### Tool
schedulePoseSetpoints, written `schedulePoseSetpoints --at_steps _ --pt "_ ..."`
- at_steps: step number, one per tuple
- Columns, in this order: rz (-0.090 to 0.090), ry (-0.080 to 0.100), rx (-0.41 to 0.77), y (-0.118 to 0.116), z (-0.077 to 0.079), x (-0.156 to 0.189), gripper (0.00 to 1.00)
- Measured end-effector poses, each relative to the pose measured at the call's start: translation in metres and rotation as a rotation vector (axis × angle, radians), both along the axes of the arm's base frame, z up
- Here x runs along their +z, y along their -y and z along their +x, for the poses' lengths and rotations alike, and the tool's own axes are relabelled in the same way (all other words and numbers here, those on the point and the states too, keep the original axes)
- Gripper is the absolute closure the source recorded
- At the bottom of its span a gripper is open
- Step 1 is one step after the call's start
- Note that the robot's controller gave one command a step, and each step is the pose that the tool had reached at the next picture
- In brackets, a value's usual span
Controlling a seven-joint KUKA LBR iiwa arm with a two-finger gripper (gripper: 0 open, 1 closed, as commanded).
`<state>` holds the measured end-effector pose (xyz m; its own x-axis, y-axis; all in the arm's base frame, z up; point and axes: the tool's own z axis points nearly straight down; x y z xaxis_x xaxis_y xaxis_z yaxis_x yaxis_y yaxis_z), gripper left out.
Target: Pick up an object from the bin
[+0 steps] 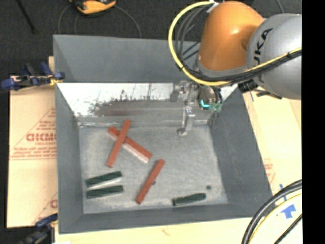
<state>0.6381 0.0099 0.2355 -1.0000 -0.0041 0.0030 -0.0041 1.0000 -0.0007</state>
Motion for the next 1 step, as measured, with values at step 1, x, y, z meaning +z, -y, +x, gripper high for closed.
schedulePoseSetpoints --at_steps 1 --pt "0.0 0.009 0.0 0.0 0.0012 0.0055 0.0"
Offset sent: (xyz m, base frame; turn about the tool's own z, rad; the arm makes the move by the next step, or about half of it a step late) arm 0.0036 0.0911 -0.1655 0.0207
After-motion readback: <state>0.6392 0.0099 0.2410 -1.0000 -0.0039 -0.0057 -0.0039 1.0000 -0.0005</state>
